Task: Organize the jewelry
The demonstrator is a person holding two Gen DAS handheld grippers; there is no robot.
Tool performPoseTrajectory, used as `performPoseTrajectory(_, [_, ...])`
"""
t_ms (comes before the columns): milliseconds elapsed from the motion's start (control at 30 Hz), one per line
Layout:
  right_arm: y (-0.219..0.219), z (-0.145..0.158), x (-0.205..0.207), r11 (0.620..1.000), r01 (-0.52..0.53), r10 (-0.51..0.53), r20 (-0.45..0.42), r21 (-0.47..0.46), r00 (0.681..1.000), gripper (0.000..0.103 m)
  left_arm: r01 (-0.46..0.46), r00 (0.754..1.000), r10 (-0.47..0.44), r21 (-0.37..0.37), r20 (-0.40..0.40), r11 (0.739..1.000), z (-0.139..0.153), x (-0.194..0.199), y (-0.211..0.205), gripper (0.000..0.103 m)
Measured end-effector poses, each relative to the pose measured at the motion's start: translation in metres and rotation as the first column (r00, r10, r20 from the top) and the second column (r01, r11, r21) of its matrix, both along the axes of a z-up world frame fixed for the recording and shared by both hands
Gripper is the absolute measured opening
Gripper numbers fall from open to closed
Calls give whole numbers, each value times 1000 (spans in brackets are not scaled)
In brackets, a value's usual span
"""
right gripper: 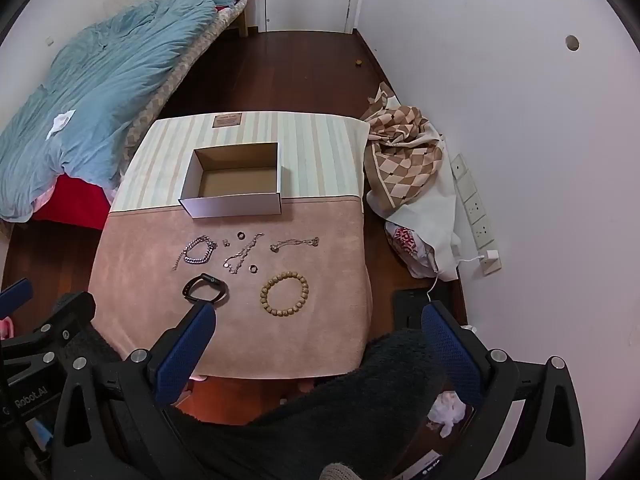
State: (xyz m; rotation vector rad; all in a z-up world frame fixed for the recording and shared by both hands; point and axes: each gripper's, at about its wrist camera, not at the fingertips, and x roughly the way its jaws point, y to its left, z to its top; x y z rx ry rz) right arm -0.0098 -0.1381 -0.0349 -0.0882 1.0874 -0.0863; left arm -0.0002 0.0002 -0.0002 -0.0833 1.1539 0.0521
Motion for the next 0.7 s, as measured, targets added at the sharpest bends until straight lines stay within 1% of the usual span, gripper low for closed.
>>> performPoseTrajectory(233, [-1,1,-1,1000,0,0,2,1,1000,103,5,1000,-5,12,-2,1000,0,3,-1,103])
performPoseTrajectory(367, [2,6,-3,1000,1,-1,5,-2,1000,103,2,1000,-3,7,7,1000,2,2,0,103])
performPoseTrajectory(500, [5,5,-6,1000,-2,2,12,-6,1000,103,2,1000,-2,3,12,1000,4,4,2,103])
performPoseTrajectory(533, [5,6,-7,1000,-2,2,13,-7,1000,103,2,1000,-2,6,14,1000,5,-2,1,103])
performPoseTrajectory(700, [-1,8,-4,1000,-5,5,8,-3,1000,103,2,1000,-3,4,18,1000,8,-4,0,103])
